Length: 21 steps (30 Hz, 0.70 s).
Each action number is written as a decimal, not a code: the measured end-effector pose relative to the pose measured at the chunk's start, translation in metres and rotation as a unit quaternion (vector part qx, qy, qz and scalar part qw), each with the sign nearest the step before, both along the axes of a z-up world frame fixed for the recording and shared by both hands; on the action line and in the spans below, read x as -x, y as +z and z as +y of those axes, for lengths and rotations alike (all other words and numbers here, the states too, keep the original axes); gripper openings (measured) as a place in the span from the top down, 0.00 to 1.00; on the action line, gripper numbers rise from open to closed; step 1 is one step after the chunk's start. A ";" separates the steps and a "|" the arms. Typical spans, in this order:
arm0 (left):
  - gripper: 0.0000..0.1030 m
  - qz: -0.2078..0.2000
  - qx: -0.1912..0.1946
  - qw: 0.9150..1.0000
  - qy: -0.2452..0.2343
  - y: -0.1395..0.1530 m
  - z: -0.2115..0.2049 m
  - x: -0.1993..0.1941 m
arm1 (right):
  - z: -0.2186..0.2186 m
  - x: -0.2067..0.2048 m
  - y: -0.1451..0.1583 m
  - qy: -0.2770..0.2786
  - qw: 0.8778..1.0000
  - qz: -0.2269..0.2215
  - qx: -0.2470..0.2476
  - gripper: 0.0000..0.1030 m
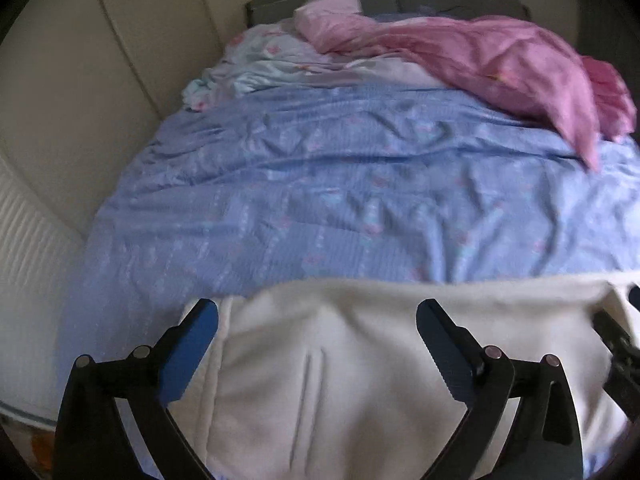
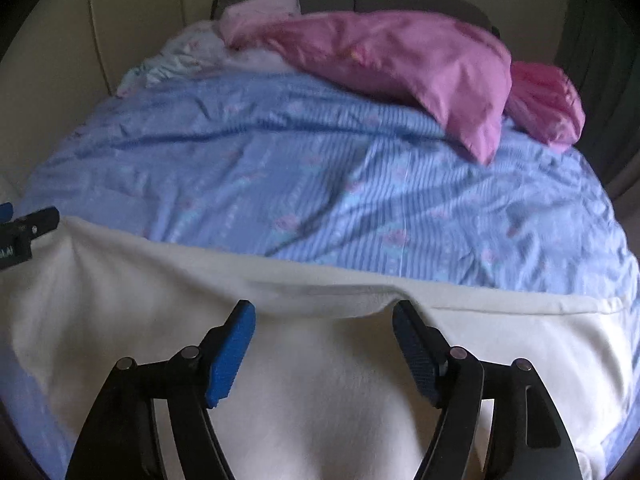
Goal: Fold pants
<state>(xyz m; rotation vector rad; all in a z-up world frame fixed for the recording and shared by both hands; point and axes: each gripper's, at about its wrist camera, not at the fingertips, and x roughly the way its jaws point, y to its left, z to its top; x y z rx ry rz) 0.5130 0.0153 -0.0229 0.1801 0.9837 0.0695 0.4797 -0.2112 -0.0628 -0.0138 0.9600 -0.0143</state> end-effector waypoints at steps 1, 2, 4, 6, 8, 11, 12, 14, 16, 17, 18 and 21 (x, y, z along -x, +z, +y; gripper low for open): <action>0.02 -0.001 -0.001 1.000 -0.007 0.005 -0.001 0.008 | 0.002 0.003 0.007 0.007 1.000 -0.002 0.001 0.30; 0.02 -0.009 -0.003 1.000 -0.018 0.013 -0.003 0.022 | 0.004 0.007 0.014 0.015 1.000 -0.004 0.003 0.30; 0.02 -0.021 -0.004 0.999 -0.040 0.024 -0.008 0.045 | 0.008 0.023 0.033 0.040 0.999 -0.019 0.015 0.30; 0.02 -0.034 0.004 0.997 -0.071 0.037 -0.016 0.074 | 0.008 0.046 0.053 0.062 0.997 -0.038 0.033 0.30; 0.02 -0.051 0.008 0.994 -0.099 0.050 -0.026 0.108 | 0.003 0.068 0.068 0.080 0.995 -0.051 0.040 0.30; 0.02 -0.073 0.025 0.987 -0.138 0.066 -0.042 0.151 | -0.011 0.110 0.086 0.103 0.992 -0.065 0.046 0.30; 0.02 -0.082 0.035 0.984 -0.152 0.073 -0.049 0.168 | -0.017 0.125 0.091 0.110 0.990 -0.069 0.045 0.30; 0.02 -0.093 0.044 0.980 -0.170 0.083 -0.062 0.194 | -0.027 0.153 0.100 0.118 0.989 -0.078 0.041 0.30; 0.02 -0.103 0.048 0.977 -0.183 0.088 -0.076 0.215 | -0.039 0.183 0.110 0.122 0.988 -0.088 0.023 0.30; 0.02 -0.104 0.048 0.975 -0.190 0.089 -0.086 0.227 | -0.044 0.195 0.113 0.121 0.988 -0.093 0.016 0.30; 0.02 -0.102 0.048 0.974 -0.197 0.090 -0.095 0.236 | -0.051 0.210 0.117 0.121 0.988 -0.097 0.008 0.30; 0.02 -0.089 0.066 0.965 -0.236 0.087 -0.122 0.259 | -0.067 0.240 0.119 0.121 0.988 -0.094 0.014 0.30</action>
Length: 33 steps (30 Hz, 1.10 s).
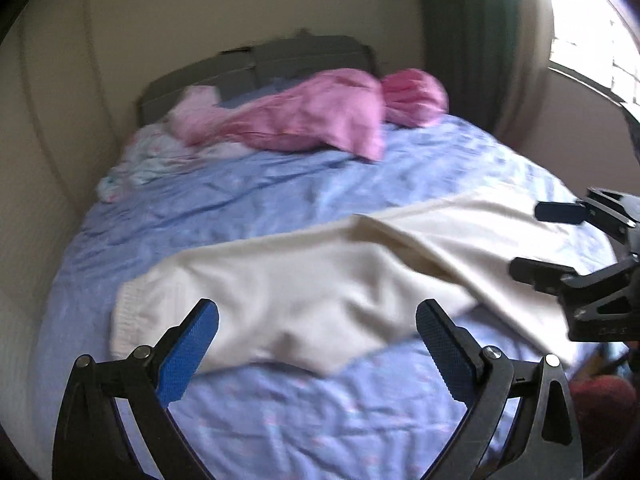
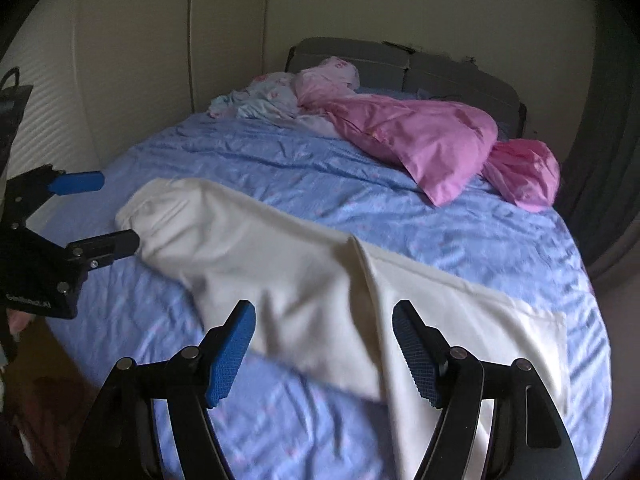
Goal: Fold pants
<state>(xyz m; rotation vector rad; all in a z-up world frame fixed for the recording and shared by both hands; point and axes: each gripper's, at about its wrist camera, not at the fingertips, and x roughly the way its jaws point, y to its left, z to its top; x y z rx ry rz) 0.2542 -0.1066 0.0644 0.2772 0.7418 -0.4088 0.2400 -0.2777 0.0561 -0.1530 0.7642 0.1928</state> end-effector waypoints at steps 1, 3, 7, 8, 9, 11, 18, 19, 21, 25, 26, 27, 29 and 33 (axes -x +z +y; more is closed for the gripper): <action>0.02 0.005 0.001 1.000 -0.013 -0.003 -0.010 0.006 | -0.006 0.012 -0.001 0.001 1.000 0.000 0.009 0.30; 0.02 0.014 0.001 0.999 -0.049 -0.012 -0.034 0.018 | -0.019 0.031 -0.004 -0.004 0.999 0.000 0.034 0.30; 0.05 0.019 0.001 0.994 -0.109 -0.030 -0.084 0.038 | -0.061 0.061 -0.017 -0.037 0.997 0.016 0.062 0.30; 0.05 0.018 0.004 0.993 -0.119 -0.034 -0.096 0.041 | -0.071 0.066 -0.020 -0.048 0.997 0.018 0.065 0.30; 0.05 0.016 0.006 0.992 -0.125 -0.037 -0.106 0.043 | -0.083 0.073 -0.023 -0.062 0.996 0.020 0.066 0.30; 0.05 0.014 0.009 0.991 -0.134 -0.044 -0.124 0.046 | -0.105 0.086 -0.030 -0.093 0.994 0.019 0.060 0.30; 0.06 0.049 0.013 0.988 -0.146 -0.084 -0.167 0.041 | -0.165 0.144 -0.074 -0.199 0.980 0.008 -0.029 0.30; 0.08 0.057 0.013 0.987 -0.149 -0.091 -0.170 0.040 | -0.171 0.152 -0.082 -0.211 0.976 0.011 -0.047 0.30; 0.11 0.069 0.006 0.986 -0.153 -0.107 -0.176 0.041 | -0.188 0.167 -0.105 -0.242 0.964 0.029 -0.104 0.31; 0.13 0.093 0.000 0.986 -0.140 -0.135 -0.188 0.037 | -0.215 0.191 -0.149 -0.287 0.929 0.057 -0.225 0.32; 0.14 0.101 0.000 0.985 -0.137 -0.141 -0.190 0.035 | -0.220 0.195 -0.158 -0.299 0.919 0.061 -0.249 0.33; 0.14 0.108 0.000 0.985 -0.135 -0.146 -0.192 0.035 | -0.226 0.200 -0.171 -0.311 0.904 0.065 -0.285 0.34; 0.18 0.125 0.004 0.984 -0.130 -0.156 -0.197 0.034 | -0.230 0.203 -0.189 -0.323 0.885 0.077 -0.326 0.36; 0.18 0.148 0.015 0.982 -0.120 -0.168 -0.201 0.033 | -0.233 0.202 -0.229 -0.333 0.847 0.118 -0.397 0.41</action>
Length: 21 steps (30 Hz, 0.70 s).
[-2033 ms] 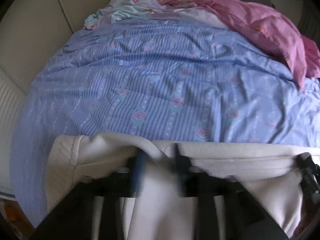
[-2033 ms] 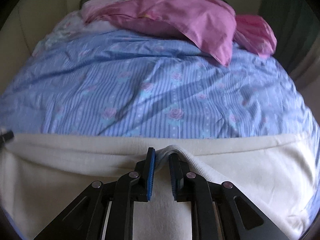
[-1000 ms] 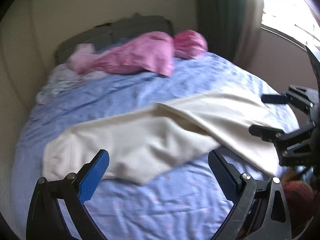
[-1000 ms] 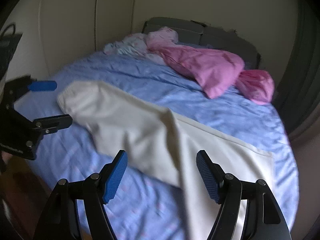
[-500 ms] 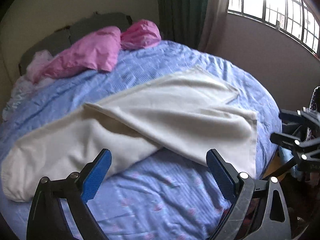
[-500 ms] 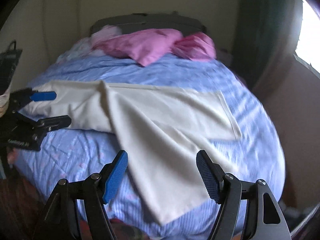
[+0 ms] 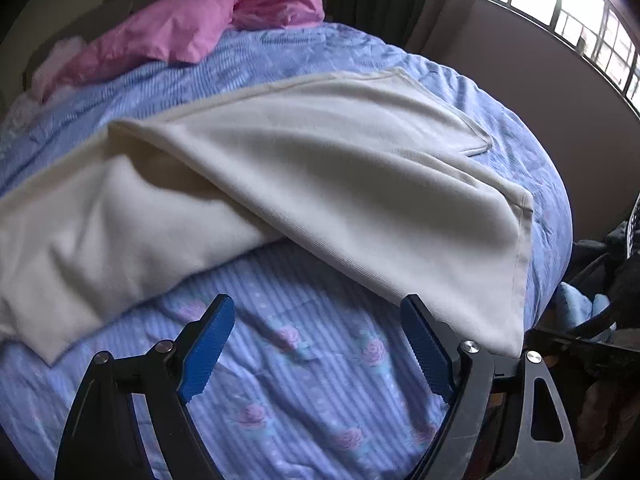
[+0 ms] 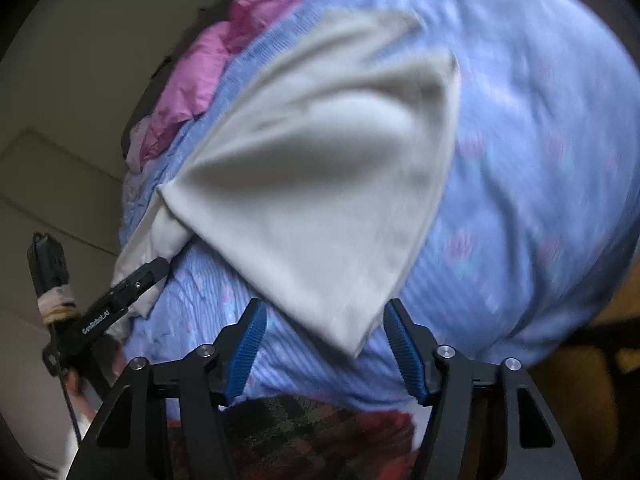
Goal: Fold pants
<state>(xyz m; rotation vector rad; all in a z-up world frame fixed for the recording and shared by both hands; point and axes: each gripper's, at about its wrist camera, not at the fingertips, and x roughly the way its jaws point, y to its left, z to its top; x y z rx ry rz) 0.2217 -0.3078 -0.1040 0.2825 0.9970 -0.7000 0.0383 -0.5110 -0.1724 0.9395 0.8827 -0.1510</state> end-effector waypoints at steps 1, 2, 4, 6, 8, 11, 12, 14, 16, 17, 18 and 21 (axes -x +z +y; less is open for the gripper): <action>0.18 0.002 -0.001 1.000 0.002 -0.003 -0.001 -0.001 | -0.001 0.000 -0.007 -0.004 1.000 0.003 -0.016 0.41; 0.18 0.003 -0.003 1.000 0.003 -0.005 -0.002 -0.001 | -0.002 0.000 -0.016 -0.009 0.999 0.007 -0.035 0.41; 0.18 0.007 -0.006 1.000 0.003 -0.010 -0.003 -0.002 | -0.003 -0.001 -0.027 -0.016 0.998 0.008 -0.068 0.41; 0.18 0.016 -0.004 1.000 0.002 -0.014 -0.004 -0.004 | -0.003 -0.003 -0.040 -0.023 0.994 0.010 -0.103 0.41; 0.18 0.026 0.003 1.000 0.003 -0.017 -0.004 -0.006 | -0.002 -0.004 -0.048 -0.027 0.992 0.009 -0.121 0.41; 0.19 0.046 0.015 0.999 0.008 -0.022 -0.007 -0.013 | -0.001 -0.006 -0.054 -0.037 0.991 0.007 -0.132 0.47; 0.20 0.053 0.021 0.998 0.011 -0.024 -0.008 -0.016 | -0.001 -0.007 -0.055 -0.036 0.991 0.009 -0.129 0.54; 0.22 0.073 0.035 0.996 0.021 -0.028 -0.010 -0.024 | 0.000 -0.008 -0.053 -0.032 0.992 0.007 -0.120 0.63; 0.28 0.091 0.046 0.994 0.029 -0.032 -0.015 -0.031 | 0.000 -0.009 -0.052 -0.030 0.993 0.009 -0.111 0.67; 0.31 0.096 0.049 0.994 0.032 -0.033 -0.019 -0.033 | -0.001 -0.009 -0.053 -0.030 0.994 0.009 -0.108 0.69; 0.32 0.100 0.051 0.993 0.033 -0.035 -0.024 -0.036 | -0.002 -0.011 -0.052 -0.031 0.994 0.012 -0.106 0.73; 0.35 0.101 0.044 0.993 0.035 -0.038 -0.038 -0.041 | -0.004 -0.006 -0.054 -0.033 0.993 0.008 -0.109 0.76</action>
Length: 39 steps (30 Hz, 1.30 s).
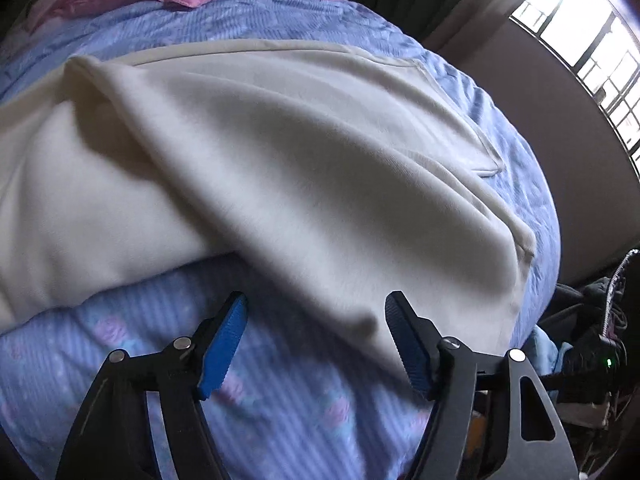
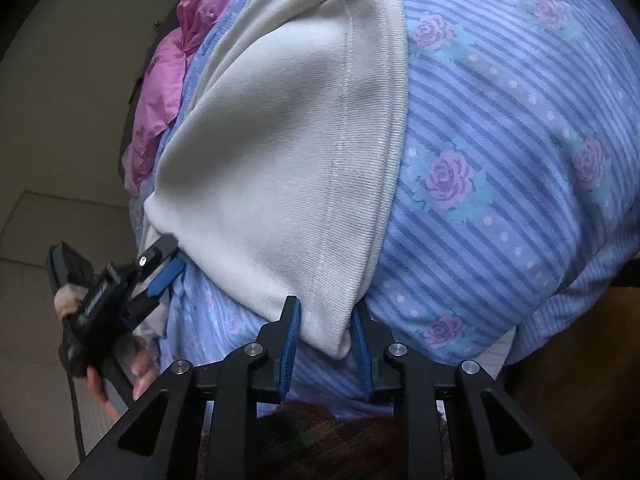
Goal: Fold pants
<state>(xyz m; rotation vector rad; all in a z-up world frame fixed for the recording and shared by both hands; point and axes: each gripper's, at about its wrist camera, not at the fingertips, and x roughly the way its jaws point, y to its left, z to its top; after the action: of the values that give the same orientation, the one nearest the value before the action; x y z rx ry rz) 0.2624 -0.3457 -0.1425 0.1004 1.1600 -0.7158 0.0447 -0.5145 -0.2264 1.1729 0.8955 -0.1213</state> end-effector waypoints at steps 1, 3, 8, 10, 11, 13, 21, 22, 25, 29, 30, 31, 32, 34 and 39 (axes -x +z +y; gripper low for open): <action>0.43 0.002 -0.005 1.000 0.002 -0.002 -0.004 -0.003 | -0.001 0.001 0.000 -0.002 1.000 -0.001 -0.002 0.79; 0.60 0.008 -0.014 1.000 0.001 -0.007 -0.010 -0.006 | -0.005 0.008 -0.003 -0.005 1.000 -0.006 -0.007 0.84; 0.89 -0.011 -0.003 1.000 -0.016 0.010 -0.014 0.004 | -0.008 0.012 0.008 -0.003 1.000 -0.026 0.001 0.88; 0.90 -0.030 0.001 0.999 -0.022 0.024 -0.016 0.007 | -0.012 0.018 0.024 -0.012 0.999 -0.049 0.019 0.88; 0.90 -0.045 0.005 0.999 -0.027 0.036 -0.021 0.009 | -0.015 0.021 0.033 -0.018 0.998 -0.062 0.030 0.88; 0.90 -0.068 0.010 0.997 -0.034 0.055 -0.028 0.007 | -0.027 0.023 0.058 -0.037 0.994 -0.092 0.045 0.88; 0.90 -0.138 0.025 0.989 -0.054 0.149 -0.092 -0.047 | -0.101 -0.029 0.183 -0.081 0.967 -0.207 0.127 0.88; 0.89 -0.149 0.020 0.987 -0.052 0.157 -0.100 -0.056 | -0.109 -0.040 0.194 -0.081 0.965 -0.211 0.134 0.88; 0.89 -0.159 0.011 0.986 -0.046 0.170 -0.125 -0.087 | -0.137 -0.083 0.220 -0.081 0.963 -0.213 0.144 0.88; 0.89 -0.152 -0.013 0.988 -0.036 0.163 -0.156 -0.131 | -0.169 -0.130 0.230 -0.079 0.965 -0.194 0.160 0.88; 0.88 -0.151 -0.021 0.988 -0.036 0.159 -0.163 -0.140 | -0.179 -0.145 0.226 -0.076 0.967 -0.186 0.154 0.88; 0.88 -0.150 -0.029 0.988 -0.033 0.154 -0.169 -0.147 | -0.186 -0.156 0.222 -0.078 0.970 -0.178 0.149 0.88; 0.88 -0.146 -0.036 0.988 -0.032 0.145 -0.176 -0.159 | -0.192 -0.165 0.218 -0.082 0.972 -0.169 0.144 0.88; 0.88 -0.136 -0.045 0.989 -0.028 0.129 -0.186 -0.173 | -0.208 -0.189 0.204 -0.082 0.976 -0.153 0.129 0.88; 0.88 -0.136 -0.094 0.986 -0.034 0.086 -0.213 -0.199 | -0.229 -0.229 0.174 -0.089 0.980 -0.118 0.129 0.88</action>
<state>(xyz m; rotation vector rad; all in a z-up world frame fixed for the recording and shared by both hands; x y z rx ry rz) 0.4611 -0.5585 -0.0569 0.3861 0.9626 -0.6287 0.2740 -0.7437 -0.0523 0.9980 0.5457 -0.2314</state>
